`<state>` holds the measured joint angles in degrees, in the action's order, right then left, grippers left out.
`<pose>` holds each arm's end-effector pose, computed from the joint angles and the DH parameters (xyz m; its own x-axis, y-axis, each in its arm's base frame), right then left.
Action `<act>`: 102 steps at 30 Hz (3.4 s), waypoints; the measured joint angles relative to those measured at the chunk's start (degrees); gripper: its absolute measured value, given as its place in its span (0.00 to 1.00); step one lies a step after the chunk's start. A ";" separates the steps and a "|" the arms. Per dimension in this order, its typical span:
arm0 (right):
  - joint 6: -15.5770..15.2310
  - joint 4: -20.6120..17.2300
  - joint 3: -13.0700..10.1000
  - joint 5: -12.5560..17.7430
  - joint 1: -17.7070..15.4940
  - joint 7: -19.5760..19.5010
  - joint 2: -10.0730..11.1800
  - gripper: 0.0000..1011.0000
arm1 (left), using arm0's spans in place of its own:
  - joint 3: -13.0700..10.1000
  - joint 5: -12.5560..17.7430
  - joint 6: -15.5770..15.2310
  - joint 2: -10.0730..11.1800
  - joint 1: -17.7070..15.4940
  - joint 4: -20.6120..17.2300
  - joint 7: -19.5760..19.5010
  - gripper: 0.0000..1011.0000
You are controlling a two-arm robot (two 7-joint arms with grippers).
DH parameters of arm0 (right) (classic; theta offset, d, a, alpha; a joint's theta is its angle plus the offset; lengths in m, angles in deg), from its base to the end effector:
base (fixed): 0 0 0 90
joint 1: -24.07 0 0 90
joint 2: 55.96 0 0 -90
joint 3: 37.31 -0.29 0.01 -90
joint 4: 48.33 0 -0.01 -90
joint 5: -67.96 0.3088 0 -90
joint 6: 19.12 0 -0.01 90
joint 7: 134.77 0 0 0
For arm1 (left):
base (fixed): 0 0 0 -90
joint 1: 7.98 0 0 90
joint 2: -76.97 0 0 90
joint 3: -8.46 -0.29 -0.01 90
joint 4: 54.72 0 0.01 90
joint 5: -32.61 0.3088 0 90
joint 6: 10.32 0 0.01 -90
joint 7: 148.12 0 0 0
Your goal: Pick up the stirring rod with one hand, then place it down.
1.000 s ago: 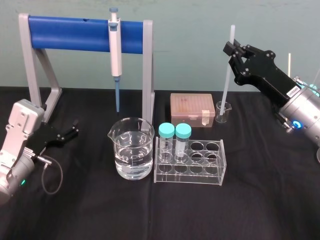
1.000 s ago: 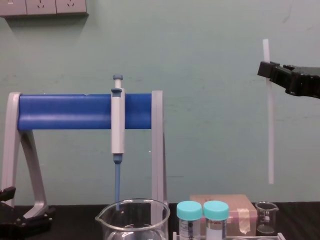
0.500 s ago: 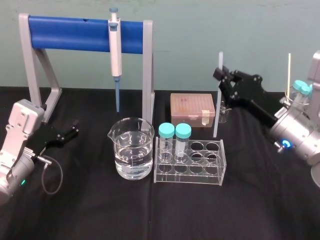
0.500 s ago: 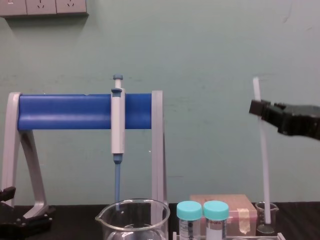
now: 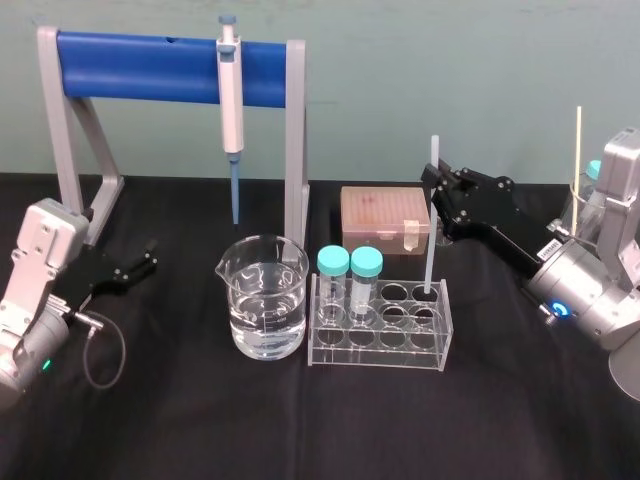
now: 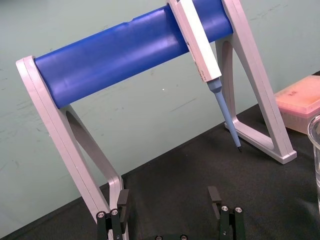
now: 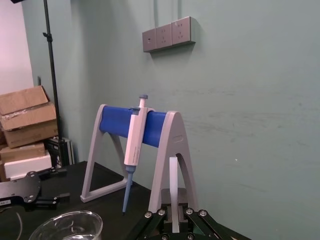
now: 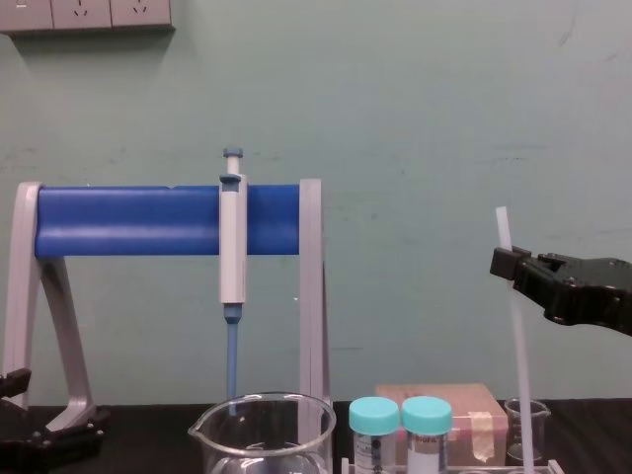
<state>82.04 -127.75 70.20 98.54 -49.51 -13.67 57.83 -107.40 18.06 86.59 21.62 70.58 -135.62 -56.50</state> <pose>0.3977 -0.0562 -0.2634 0.6665 -0.7443 0.0410 0.7264 0.6609 0.1887 0.3581 0.0827 -0.3022 0.2922 0.8803 0.3738 -0.9553 0.2873 0.0701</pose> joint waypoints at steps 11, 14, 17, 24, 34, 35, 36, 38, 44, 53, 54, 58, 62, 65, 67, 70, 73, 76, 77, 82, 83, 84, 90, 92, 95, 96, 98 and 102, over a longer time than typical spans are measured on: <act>-0.44 0.67 0.23 -0.35 0.02 0.31 -0.62 0.07 | 0.00 0.00 0.00 0.00 0.00 0.00 0.00 0.99; -0.78 0.67 0.39 -0.36 -0.20 0.36 -0.65 0.07 | 0.00 0.00 0.00 0.00 0.00 0.00 0.00 0.99; -1.09 0.81 0.56 -0.46 -0.39 0.36 -0.66 0.07 | 0.00 0.00 0.00 0.00 0.00 0.00 0.00 0.99; -1.61 1.22 0.76 -0.71 -0.58 0.31 -0.68 0.07 | 0.00 0.00 0.00 0.00 0.00 0.00 0.00 0.99; -2.22 1.69 1.09 -0.83 -0.78 0.32 -0.61 0.07 | 0.00 0.00 0.00 0.00 0.00 0.00 0.00 0.99; -2.29 1.76 1.15 -0.88 -0.80 0.33 -0.61 0.07 | 0.00 0.00 0.00 0.00 0.00 0.00 0.00 0.99; -2.29 1.76 1.15 -0.88 -0.80 0.33 -0.61 0.07 | 0.00 0.00 0.00 0.00 0.00 0.00 0.00 0.99; -2.36 1.91 1.25 -0.98 -0.83 0.31 -0.65 0.07 | 0.00 0.00 0.00 0.00 0.00 0.00 0.00 0.99; -2.55 2.49 1.48 -1.34 -0.82 0.09 -0.79 0.07 | 0.00 0.00 0.00 0.00 0.00 0.00 0.00 0.99; -2.88 2.82 1.57 -1.79 -1.03 -0.43 -0.94 0.07 | 0.00 0.00 0.00 0.00 0.00 0.00 0.00 0.99; -2.92 2.82 1.58 -1.82 -1.05 -0.45 -0.94 0.07 | 0.00 0.00 0.00 0.00 0.00 0.00 0.00 0.99; -3.15 2.85 1.59 -1.96 -1.15 -0.50 -0.90 0.07 | 0.00 0.00 0.00 0.00 0.00 0.00 0.00 0.99; -3.18 2.90 1.57 -2.03 -1.16 -0.48 -0.86 0.07 | 0.00 0.00 0.00 0.00 0.00 0.00 0.00 0.99; -3.21 2.97 1.56 -2.06 -1.16 -0.48 -0.86 0.07 | 0.00 0.00 0.00 0.00 0.00 0.00 0.00 0.99; -3.23 3.11 1.57 -2.14 -1.07 -0.47 -0.88 0.07 | 0.00 0.00 0.00 0.00 0.00 0.00 0.00 0.99; -3.31 3.16 1.59 -2.21 -1.03 -0.47 -0.88 0.07 | 0.00 0.00 0.00 0.00 0.00 0.00 0.00 0.99; -3.41 3.20 1.70 -2.46 -0.95 -0.48 -0.86 0.07 | 0.00 0.00 0.00 0.00 0.00 0.00 0.00 0.99; -3.50 3.20 1.89 -3.00 -0.84 -0.81 -0.82 0.07 | 0.00 0.00 0.00 0.00 0.00 0.00 0.00 0.99; -3.51 3.21 1.89 -2.99 -0.84 -0.81 -0.82 0.07 | 0.00 0.00 0.00 0.00 0.00 0.00 0.00 0.99; -3.53 3.21 1.87 -2.94 -0.84 -0.78 -0.82 0.07 | 0.00 0.00 0.00 0.00 0.00 0.00 0.00 0.99; -3.53 3.20 1.86 -2.93 -0.84 -0.78 -0.82 0.07 | 0.00 0.00 0.00 0.00 0.00 0.00 0.00 0.99; -3.53 3.20 1.86 -2.92 -0.84 -0.77 -0.82 0.07 | 0.00 0.00 0.00 0.00 0.00 0.00 0.00 0.99; -3.54 3.18 1.83 -2.82 -0.87 -0.75 -0.82 0.10 | 0.00 0.00 0.00 0.00 0.00 0.00 0.00 0.99; -3.54 3.18 1.83 -2.79 -0.88 -0.74 -0.81 0.15 | 0.00 0.00 0.00 0.00 0.00 0.00 0.00 0.99; -3.53 3.17 1.81 -2.74 -0.88 -0.72 -0.82 0.25 | 0.00 0.00 0.00 0.00 0.00 0.00 0.00 0.99; -3.53 3.17 1.81 -2.73 -0.88 -0.71 -0.81 0.27 | 0.00 0.00 0.00 0.00 0.00 0.00 0.00 0.99; -3.52 3.16 1.80 -2.72 -0.88 -0.70 -0.82 0.34 | 0.00 0.00 0.00 0.00 0.00 0.00 0.00 0.99; -3.50 3.15 1.77 -2.70 -0.88 -0.67 -0.82 0.46 | 0.00 0.00 0.00 0.00 0.00 0.00 0.00 0.99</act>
<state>78.54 -124.60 71.97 95.84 -50.39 -14.35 57.02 -107.40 18.06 86.59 21.62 70.58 -135.62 -56.50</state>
